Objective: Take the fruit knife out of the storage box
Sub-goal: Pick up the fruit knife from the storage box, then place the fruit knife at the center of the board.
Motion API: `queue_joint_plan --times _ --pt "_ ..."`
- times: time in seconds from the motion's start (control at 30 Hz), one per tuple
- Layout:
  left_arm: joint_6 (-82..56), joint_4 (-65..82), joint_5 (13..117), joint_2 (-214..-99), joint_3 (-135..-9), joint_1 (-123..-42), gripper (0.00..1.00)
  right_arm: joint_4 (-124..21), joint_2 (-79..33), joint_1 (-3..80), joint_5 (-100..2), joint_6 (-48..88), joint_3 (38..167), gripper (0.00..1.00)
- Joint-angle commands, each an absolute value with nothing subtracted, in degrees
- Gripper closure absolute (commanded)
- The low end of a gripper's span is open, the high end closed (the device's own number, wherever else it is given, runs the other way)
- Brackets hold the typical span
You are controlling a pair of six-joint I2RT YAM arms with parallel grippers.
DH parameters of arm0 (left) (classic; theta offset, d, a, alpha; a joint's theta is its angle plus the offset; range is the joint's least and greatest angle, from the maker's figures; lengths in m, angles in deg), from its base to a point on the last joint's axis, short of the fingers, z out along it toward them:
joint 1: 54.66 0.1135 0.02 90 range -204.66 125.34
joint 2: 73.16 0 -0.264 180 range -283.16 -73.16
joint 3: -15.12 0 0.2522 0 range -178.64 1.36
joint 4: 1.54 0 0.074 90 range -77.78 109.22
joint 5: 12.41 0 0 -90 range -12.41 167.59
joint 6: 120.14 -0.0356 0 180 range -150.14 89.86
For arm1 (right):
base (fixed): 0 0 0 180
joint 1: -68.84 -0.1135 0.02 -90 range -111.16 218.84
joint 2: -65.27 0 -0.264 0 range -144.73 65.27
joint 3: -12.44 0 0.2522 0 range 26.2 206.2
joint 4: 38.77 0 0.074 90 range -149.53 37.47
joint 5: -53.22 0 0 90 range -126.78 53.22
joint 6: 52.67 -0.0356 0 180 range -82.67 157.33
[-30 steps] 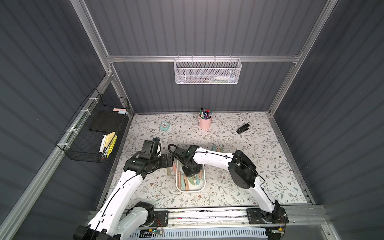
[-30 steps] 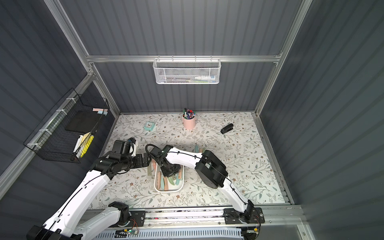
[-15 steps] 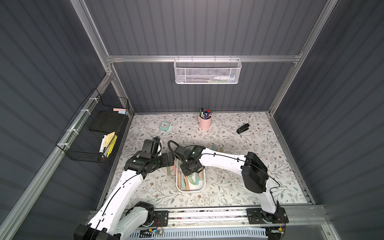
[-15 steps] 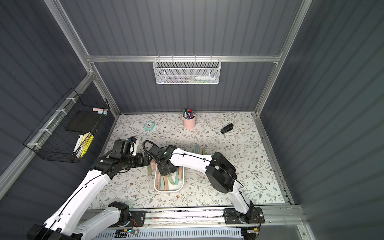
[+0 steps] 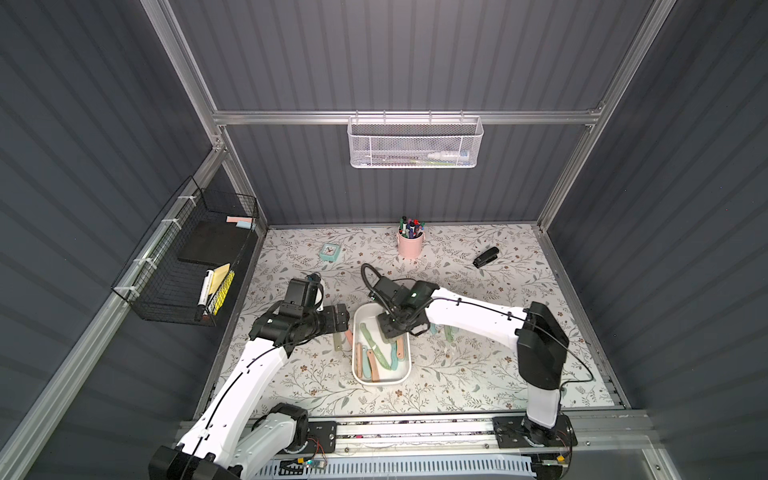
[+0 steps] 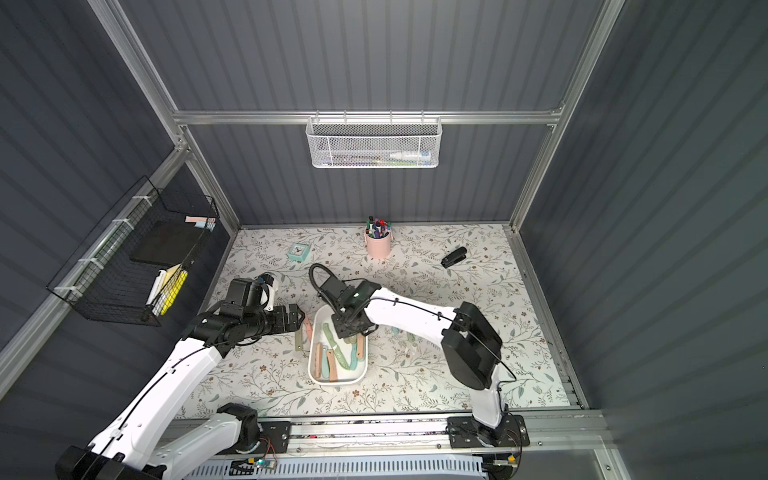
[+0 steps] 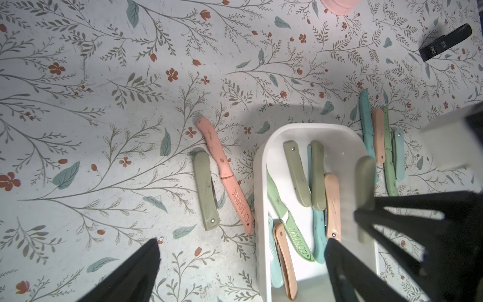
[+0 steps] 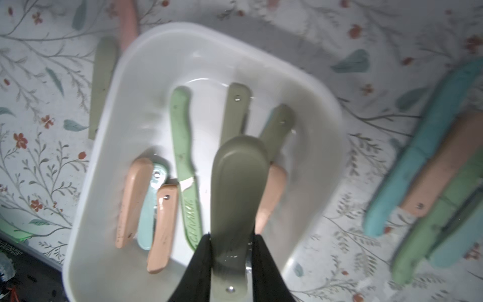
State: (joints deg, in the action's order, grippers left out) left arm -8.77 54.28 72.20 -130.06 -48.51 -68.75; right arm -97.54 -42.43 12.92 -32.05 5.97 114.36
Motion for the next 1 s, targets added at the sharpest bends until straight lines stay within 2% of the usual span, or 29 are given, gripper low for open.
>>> queue_joint_plan --times 0.0,0.2,0.37,0.7,0.97 --pt "-8.7 55.0 71.4 -130.2 -48.5 -69.0 0.01 -96.7 -36.0 19.1 -31.4 5.1 108.2 0.83" --pt "-8.7 54.5 71.0 -130.6 -48.5 -69.0 0.00 -95.9 -27.8 31.4 -32.6 7.8 96.3 0.82" --pt "-8.7 54.3 70.8 -131.0 -48.5 -69.0 0.01 -95.5 -27.6 38.2 -33.4 10.7 91.3 0.82" --pt "-8.9 54.6 71.0 -130.5 -48.5 -69.0 0.00 -96.8 -37.5 43.2 -32.1 16.4 93.1 0.83" --pt "-8.8 54.5 71.0 -130.5 -48.5 -69.0 0.01 -95.8 -42.5 42.9 -37.2 19.0 95.9 0.84"
